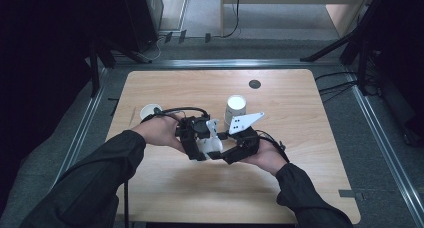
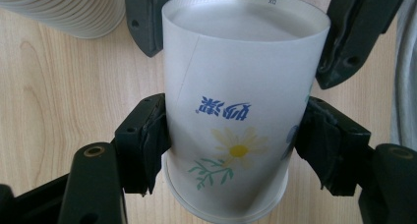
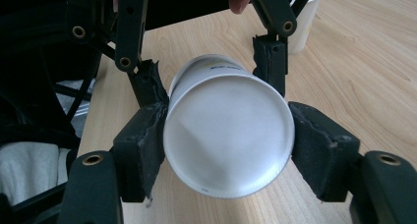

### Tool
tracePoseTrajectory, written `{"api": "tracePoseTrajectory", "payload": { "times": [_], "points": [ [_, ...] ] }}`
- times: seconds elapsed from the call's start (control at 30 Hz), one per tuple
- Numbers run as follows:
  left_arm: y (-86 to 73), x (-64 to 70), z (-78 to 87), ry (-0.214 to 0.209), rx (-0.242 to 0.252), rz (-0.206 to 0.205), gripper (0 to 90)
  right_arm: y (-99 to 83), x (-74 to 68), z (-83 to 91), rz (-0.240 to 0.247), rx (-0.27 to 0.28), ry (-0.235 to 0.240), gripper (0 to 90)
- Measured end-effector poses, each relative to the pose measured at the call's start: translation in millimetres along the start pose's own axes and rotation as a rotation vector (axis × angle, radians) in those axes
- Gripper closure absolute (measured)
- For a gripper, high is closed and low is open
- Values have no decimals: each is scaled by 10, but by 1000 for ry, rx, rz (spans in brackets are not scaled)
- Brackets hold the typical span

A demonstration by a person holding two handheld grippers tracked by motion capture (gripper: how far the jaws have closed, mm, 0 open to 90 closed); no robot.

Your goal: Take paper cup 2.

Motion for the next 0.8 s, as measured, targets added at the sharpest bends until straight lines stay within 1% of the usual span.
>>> {"api": "tracePoseTrajectory", "payload": {
  "times": [0.1,0.33,0.47,0.5,0.53,0.57,0.7,0.8],
  "points": [
    [0,-2,-2,-1,1,-2,310,-1,-5,0,1,-2,2,349],
    [-4,0,-7,-9,12,13,298,3,-1,2,17,-3,-6,358],
    [-4,1,-9,-18,25,27,289,5,-8,4,15,-10,-6,360],
    [-8,-10,-3,-17,23,24,286,6,-8,5,14,-10,-5,360],
    [-7,-13,-1,-18,28,27,282,5,-12,8,7,-14,-1,360],
    [-4,-8,-4,-28,39,39,277,7,-9,11,9,-12,-3,361],
    [-1,-13,2,-40,66,56,209,8,-7,31,8,-10,-5,361],
    [-4,-16,9,-34,106,71,168,10,4,58,6,-1,-7,361]
  ]
}}
Point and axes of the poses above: each handheld gripper's, and its own axes: z roughly backward along the jaws, y roughly out of its top, x roughly to its right, the point moved 6 cm from there along -z, roughly forward along the jaws, and after that the axes turned 9 degrees about -x, right-handed, at the moved point
